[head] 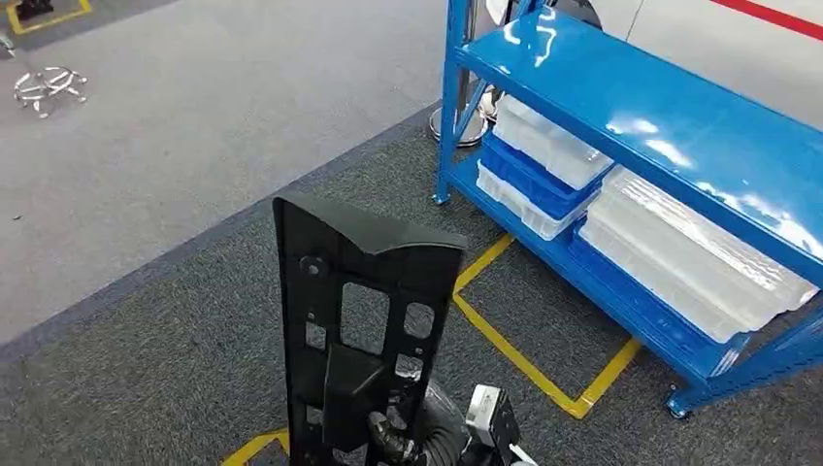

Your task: Take the parts from the cabinet and place them on the table.

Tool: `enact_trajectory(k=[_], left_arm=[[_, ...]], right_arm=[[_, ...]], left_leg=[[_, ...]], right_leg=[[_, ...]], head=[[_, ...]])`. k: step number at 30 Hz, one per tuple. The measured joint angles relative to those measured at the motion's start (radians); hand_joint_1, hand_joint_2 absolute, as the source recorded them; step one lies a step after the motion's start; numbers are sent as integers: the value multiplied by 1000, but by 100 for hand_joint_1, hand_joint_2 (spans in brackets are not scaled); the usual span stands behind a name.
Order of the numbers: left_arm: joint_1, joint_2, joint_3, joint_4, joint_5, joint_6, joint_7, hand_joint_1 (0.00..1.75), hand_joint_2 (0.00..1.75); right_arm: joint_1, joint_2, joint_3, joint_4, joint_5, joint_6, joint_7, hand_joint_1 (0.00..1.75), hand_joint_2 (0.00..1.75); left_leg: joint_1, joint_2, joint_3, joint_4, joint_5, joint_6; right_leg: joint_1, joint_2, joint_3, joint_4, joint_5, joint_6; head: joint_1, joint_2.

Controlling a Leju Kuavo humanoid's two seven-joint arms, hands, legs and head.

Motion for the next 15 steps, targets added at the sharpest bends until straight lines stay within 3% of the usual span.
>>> enact_trajectory(k=[1,2,3,4,5,6,7,8,11,12,13,14,15], left_arm=[[-1,0,0,0,0,0,0,0,175],[-1,-1,0,0,1,0,-2,0,175],[1,-2,0,0,2,1,-2,0,175],[2,-2,0,0,3,2,-2,0,175],[1,-2,0,0,3,3,-2,0,175],[0,-2,0,0,3,3,-2,0,175],[-3,-2,0,0,3,3,-2,0,175],[-6,-2,0,0,3,4,-3,0,175],[-4,-3,0,0,3,5,-3,0,175],[-5,-3,0,0,3,5,-3,0,175],[-4,-6,0,0,3,5,-3,0,175],[-6,-6,0,0,4,5,-3,0,175],[-8,-7,0,0,5,5,-3,0,175]], right_arm=[[2,-1,0,0,1,2,0,164,175],[2,-2,0,0,1,4,0,164,175],[2,-2,0,0,3,10,0,164,175],[2,-2,0,0,3,15,0,164,175],[2,-2,0,0,4,16,0,164,175],[1,-2,0,0,4,17,0,164,175],[1,-2,0,0,5,17,0,164,175],[1,-3,-1,0,6,17,0,164,175],[1,-3,-1,0,8,18,0,164,175],[0,-3,-1,-1,8,18,0,164,175],[-1,-4,-2,-2,9,17,0,164,175],[-1,-4,-2,-3,9,19,-1,164,175],[-1,-4,-2,-3,10,22,-2,164,175]], left_leg=[[3,5,-37,78,-32,-5],[5,8,-60,128,-45,-8],[7,10,-59,125,-28,-10],[9,13,-34,76,5,-11],[9,20,12,-6,47,-9],[8,43,67,-107,89,-5],[2,86,99,-175,88,1],[-7,77,102,-180,91,12],[-9,47,93,-177,91,25],[2,34,101,-193,101,37],[1,26,102,-197,104,41],[2,22,100,-197,107,48],[2,11,98,-197,108,51]], right_leg=[[1,-17,-1,0,-1,-1],[1,-30,-1,1,-2,-1],[1,-44,-1,1,-3,0],[1,-55,0,2,-5,1],[1,-66,2,3,-7,3],[1,-75,5,4,-10,7],[3,-85,8,4,-12,10],[11,-92,8,6,-15,16],[11,-116,15,-1,-14,30],[12,-118,13,2,-21,37],[5,-71,9,23,-40,41],[4,-35,-14,76,-77,40],[4,-14,-49,151,-118,40]], head=[[0,0],[0,0],[0,0],[0,0],[0,0],[0,0],[0,0],[0,0],[0,0],[1,0],[2,0],[2,0],[2,0]])
